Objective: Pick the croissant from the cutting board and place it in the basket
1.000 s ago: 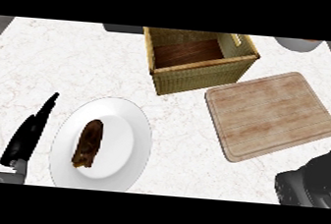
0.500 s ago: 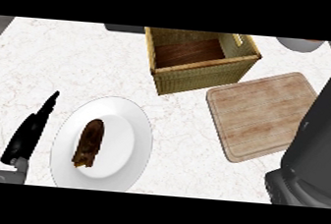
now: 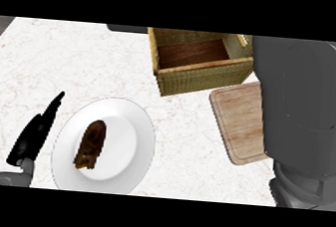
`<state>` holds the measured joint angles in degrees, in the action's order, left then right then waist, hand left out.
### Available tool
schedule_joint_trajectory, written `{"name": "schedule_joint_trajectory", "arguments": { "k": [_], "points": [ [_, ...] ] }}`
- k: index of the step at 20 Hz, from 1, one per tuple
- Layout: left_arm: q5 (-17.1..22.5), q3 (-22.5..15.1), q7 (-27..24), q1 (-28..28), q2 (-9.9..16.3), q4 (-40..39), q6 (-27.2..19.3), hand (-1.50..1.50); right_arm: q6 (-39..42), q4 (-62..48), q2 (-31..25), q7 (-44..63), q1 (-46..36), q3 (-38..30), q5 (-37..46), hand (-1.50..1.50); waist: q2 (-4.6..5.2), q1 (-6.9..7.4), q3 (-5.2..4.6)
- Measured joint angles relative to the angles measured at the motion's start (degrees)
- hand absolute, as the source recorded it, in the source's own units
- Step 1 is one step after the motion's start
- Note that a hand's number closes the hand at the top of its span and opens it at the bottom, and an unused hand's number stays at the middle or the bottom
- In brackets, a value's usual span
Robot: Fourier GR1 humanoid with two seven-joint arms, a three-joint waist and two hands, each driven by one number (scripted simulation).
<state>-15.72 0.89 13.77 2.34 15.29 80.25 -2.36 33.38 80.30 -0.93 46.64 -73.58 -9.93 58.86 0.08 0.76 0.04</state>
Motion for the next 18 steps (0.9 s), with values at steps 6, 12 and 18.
{"name": "schedule_joint_trajectory", "arguments": {
  "k": [6,12,18],
  "points": [
    [-0.36,0.51,-1.55,0.2,0.09,-1.07,0.44,0.0,-9.41,-6.51,0.64,-1.5,1.42,1.13,-0.9,-1.5,-0.03,0.02,0.09],
    [-0.54,0.75,-1.36,0.12,-0.09,-0.65,0.72,0.0,-22.18,-9.07,0.85,-1.33,1.59,2.34,-1.04,-1.5,-0.01,0.16,0.07],
    [-0.09,1.31,-0.56,-0.3,0.22,-0.15,1.61,0.0,-29.33,-7.81,-1.12,2.2,1.77,-2.99,-1.36,-1.5,-0.15,-0.35,0.02]
  ]
}}
